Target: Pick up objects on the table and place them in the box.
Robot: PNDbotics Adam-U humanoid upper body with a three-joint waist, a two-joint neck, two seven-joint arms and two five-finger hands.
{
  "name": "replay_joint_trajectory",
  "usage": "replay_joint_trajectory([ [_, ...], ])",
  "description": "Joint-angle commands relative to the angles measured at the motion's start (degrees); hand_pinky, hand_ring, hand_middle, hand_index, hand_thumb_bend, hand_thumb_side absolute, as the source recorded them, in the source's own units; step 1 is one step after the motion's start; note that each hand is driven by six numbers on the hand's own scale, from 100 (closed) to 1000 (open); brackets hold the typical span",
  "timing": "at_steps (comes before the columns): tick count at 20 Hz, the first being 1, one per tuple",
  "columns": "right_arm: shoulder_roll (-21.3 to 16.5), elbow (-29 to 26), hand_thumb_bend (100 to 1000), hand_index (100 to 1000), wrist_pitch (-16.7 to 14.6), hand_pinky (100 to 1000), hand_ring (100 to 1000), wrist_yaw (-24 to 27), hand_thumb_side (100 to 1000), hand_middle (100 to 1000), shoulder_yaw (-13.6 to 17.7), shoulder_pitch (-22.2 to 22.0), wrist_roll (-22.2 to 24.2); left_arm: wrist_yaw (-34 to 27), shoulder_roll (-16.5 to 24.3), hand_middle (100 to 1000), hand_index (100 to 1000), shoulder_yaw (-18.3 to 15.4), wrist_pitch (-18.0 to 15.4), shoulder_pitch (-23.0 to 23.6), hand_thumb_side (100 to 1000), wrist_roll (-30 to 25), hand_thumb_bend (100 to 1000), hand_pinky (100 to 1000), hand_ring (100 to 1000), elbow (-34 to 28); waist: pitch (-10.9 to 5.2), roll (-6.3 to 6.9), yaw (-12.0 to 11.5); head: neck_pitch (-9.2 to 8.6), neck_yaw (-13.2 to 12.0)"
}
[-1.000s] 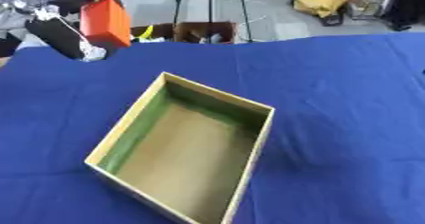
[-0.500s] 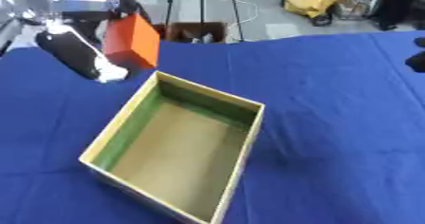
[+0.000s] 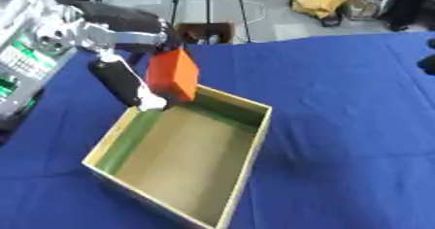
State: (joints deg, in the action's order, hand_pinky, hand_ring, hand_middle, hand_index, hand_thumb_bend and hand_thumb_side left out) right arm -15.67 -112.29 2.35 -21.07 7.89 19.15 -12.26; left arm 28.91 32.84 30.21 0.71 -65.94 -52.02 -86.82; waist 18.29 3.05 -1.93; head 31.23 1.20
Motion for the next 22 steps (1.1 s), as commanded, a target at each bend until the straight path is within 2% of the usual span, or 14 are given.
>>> replay_joint_trajectory([
  [1,-0.3,-1.1,502,734,-0.2,679,632,0.7,1000,519,-0.2,0.7,0.3,1.2,-1.7,510,482,0.9,-1.3,-2.0,407,0.0,100,409,531,3.3,-1.27,-0.01,0.2,0.44,-0.3],
  [7,-0.2,-1.3,502,734,-0.2,680,632,1.0,1000,519,-0.3,0.9,0.5,5.7,-6.4,520,488,3.5,-4.6,-2.8,416,0.0,100,419,539,10.8,-1.13,0.28,0.6,0.47,-0.6],
  [10,-0.2,-1.3,502,734,-0.3,680,632,1.1,1000,519,-0.3,0.9,0.5,7.2,-7.1,520,488,3.4,-6.4,-3.0,416,0.0,100,419,539,12.8,-1.12,0.29,0.7,0.46,-0.6],
  [14,-0.1,-1.3,501,736,-0.2,683,634,1.1,1000,520,-0.3,1.0,0.5,7.9,-8.7,525,509,4.1,-6.7,-2.8,443,0.0,100,441,562,15.5,-0.86,0.62,0.9,0.84,-0.9],
  [22,0.1,-1.3,502,737,-0.1,685,635,1.4,1000,520,-0.2,1.1,0.5,9.6,-12.6,555,541,2.4,-8.9,-3.4,460,0.0,100,474,600,25.1,-0.54,0.74,1.4,1.56,-1.7],
])
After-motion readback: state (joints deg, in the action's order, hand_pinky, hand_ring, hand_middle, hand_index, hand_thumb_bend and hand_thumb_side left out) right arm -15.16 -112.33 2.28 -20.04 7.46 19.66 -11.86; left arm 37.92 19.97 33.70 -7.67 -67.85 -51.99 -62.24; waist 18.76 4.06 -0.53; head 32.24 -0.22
